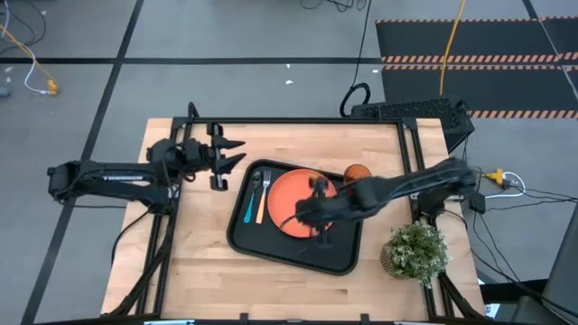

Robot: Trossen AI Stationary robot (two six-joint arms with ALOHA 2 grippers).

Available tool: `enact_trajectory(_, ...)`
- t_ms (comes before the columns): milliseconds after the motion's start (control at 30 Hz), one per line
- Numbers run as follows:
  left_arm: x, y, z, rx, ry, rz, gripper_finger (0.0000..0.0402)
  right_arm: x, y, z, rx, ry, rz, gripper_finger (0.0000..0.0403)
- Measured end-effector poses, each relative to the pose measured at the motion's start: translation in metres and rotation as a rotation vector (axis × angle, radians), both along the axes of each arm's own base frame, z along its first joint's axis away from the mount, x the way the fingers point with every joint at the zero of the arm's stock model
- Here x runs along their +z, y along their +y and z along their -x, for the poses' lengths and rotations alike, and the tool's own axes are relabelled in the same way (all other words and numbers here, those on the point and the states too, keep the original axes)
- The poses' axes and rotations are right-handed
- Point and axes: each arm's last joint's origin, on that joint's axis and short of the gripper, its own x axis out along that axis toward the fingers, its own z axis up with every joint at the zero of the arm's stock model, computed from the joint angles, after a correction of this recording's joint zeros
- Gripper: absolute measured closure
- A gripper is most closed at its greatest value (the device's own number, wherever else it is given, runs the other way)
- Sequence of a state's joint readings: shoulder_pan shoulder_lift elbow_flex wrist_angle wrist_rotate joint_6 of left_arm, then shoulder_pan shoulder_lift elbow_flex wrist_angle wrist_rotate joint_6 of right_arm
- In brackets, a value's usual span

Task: Pick and place plate/cup/fork/spoon on tray
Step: Adjust the black serving tray

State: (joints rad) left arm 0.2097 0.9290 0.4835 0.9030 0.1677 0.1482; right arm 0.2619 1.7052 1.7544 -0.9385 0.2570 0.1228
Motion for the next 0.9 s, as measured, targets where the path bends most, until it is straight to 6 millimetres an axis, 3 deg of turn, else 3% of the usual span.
enact_trajectory(200, 0.002, 0.000, 0.030, 0.027, -0.056, 0.007, 0.0259, -0.049, 0.025, -0.015, -0.040, 0.410, -0.219, 0.0377)
enact_trajectory(367, -0.001, -0.002, 0.045, 0.022, -0.095, 0.037, 0.0259, -0.088, 0.050, -0.008, -0.134, 0.607, -0.355, 0.0377)
enact_trajectory(700, -0.004, -0.002, 0.046, 0.010, -0.086, 0.062, 0.0259, -0.148, 0.084, 0.021, -0.292, 0.670, -0.380, 0.0377)
enact_trajectory(900, -0.004, -0.002, 0.046, 0.011, -0.084, 0.061, 0.0259, -0.184, 0.085, 0.035, -0.304, 0.710, -0.413, 0.0377)
